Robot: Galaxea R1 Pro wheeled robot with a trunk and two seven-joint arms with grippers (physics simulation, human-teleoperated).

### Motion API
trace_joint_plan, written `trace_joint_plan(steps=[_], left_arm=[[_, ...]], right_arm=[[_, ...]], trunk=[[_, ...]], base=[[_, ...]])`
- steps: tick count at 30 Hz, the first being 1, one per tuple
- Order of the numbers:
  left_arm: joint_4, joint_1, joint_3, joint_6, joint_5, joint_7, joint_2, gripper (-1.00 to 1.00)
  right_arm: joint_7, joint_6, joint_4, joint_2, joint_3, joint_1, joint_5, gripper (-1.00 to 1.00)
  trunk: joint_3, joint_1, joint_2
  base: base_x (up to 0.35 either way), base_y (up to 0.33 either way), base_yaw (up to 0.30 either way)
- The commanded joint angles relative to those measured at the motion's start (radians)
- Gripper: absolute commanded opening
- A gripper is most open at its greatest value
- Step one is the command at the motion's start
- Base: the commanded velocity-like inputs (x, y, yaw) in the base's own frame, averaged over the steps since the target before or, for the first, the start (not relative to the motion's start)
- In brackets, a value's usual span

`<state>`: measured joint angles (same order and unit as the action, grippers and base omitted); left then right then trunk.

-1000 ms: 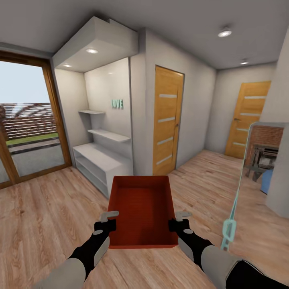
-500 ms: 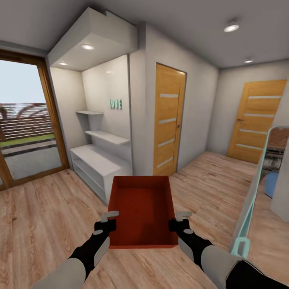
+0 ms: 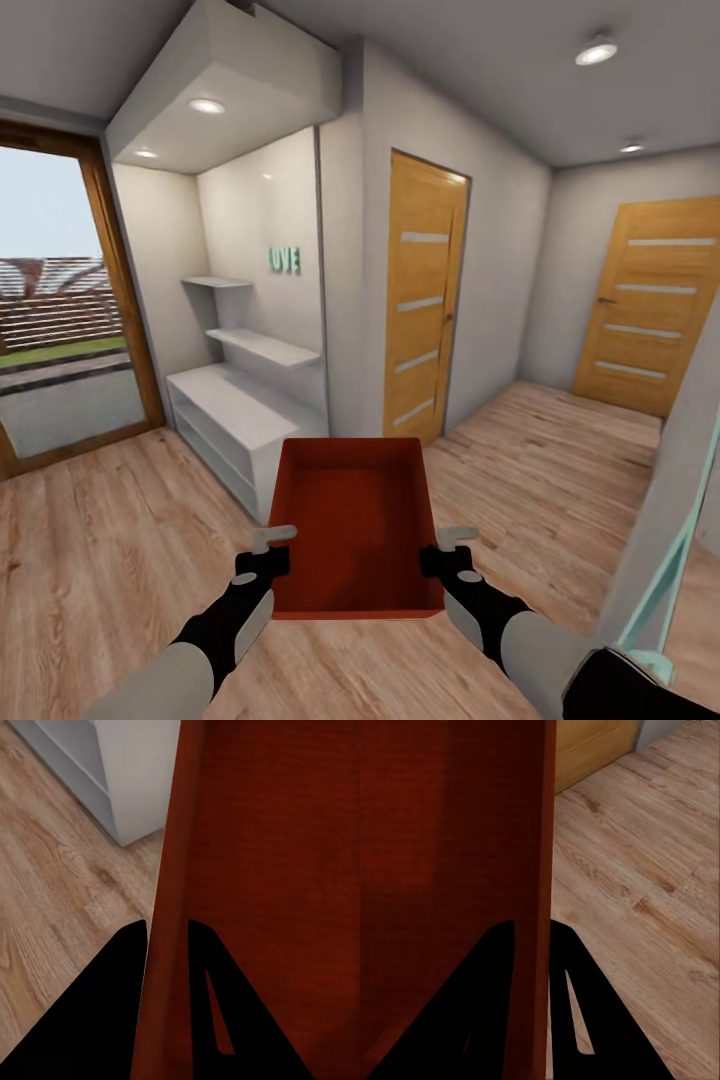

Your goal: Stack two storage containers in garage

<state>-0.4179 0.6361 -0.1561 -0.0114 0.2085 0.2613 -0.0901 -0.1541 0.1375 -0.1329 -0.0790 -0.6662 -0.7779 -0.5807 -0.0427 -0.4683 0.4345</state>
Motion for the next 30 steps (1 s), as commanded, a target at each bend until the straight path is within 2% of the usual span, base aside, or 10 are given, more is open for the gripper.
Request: trace_joint_plan(steps=[1, 14, 30], left_arm=[[-0.001, -0.001, -0.014, -0.001, -0.001, 0.042, 0.000, -1.00], [-0.001, -0.001, -0.014, -0.001, -0.001, 0.042, 0.000, -1.00], [-0.002, -0.001, -0.014, 0.001, -0.001, 0.042, 0.000, -1.00]], right_arm=[[-0.015, 0.007, -0.010, -0.011, 0.065, -0.001, -0.015, -1.00], [-0.015, 0.007, -0.010, -0.011, 0.065, -0.001, -0.016, -1.00], [-0.015, 0.007, -0.010, -0.012, 0.065, -0.001, -0.015, -1.00]], trunk=[[0.000, -0.001, 0.001], [0.000, -0.001, 0.001], [0.000, -0.001, 0.001]], base=[[0.322, 0.000, 0.000], [0.322, 0.000, -0.011], [0.322, 0.000, -0.229]])
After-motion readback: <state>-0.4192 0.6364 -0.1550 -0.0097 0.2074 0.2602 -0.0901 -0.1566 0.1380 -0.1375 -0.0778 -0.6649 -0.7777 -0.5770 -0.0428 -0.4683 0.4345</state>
